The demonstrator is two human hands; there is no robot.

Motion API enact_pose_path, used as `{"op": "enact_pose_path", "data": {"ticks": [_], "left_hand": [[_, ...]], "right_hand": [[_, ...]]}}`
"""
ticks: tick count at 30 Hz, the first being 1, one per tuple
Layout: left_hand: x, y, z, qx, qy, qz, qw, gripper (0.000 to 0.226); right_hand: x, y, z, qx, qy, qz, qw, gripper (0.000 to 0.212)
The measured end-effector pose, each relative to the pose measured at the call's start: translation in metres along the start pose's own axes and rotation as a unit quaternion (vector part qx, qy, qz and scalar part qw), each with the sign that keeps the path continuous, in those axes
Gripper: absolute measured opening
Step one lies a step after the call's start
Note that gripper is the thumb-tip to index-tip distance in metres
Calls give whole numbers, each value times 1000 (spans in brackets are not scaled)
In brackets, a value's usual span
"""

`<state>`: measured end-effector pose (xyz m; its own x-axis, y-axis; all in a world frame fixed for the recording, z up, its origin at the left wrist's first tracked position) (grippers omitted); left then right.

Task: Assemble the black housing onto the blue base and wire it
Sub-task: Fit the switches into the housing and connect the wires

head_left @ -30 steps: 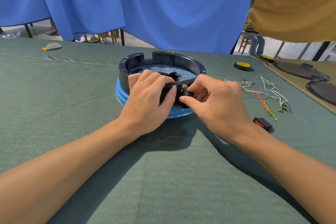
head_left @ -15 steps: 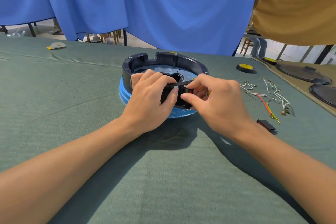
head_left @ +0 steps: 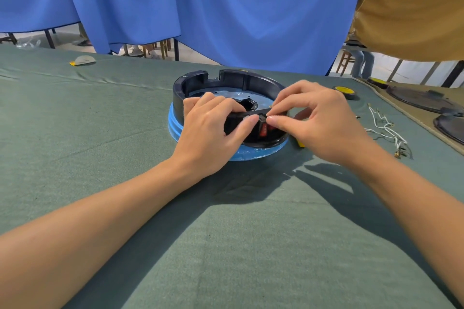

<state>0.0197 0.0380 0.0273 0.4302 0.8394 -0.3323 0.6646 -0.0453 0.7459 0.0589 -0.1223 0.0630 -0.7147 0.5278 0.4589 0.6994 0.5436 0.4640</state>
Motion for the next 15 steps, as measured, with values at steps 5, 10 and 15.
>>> {"op": "enact_pose_path", "data": {"ticks": [5,10,15], "left_hand": [[3,1,-1,1,-15,-5,1000,33],[5,1,-2,5,-14,-15,1000,31],[6,3,-1,1,-27,-44,999,31]], "right_hand": [[0,9,8,44,23,1,999,14],[-2,16,10,62,50,29,996,18],[-5,21,7,101,92,44,990,11]]}}
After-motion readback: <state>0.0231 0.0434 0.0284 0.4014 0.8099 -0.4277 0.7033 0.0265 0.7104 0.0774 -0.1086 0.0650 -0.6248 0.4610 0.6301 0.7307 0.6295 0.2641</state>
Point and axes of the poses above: each hand's wrist, its own y-axis towards the middle knuckle, its own z-axis out of the palm, x = y × z, the point moved 5 cm from there along y, towards the middle knuckle, and after that the axes turned 8 degrees about x, right-handed, at the moved point
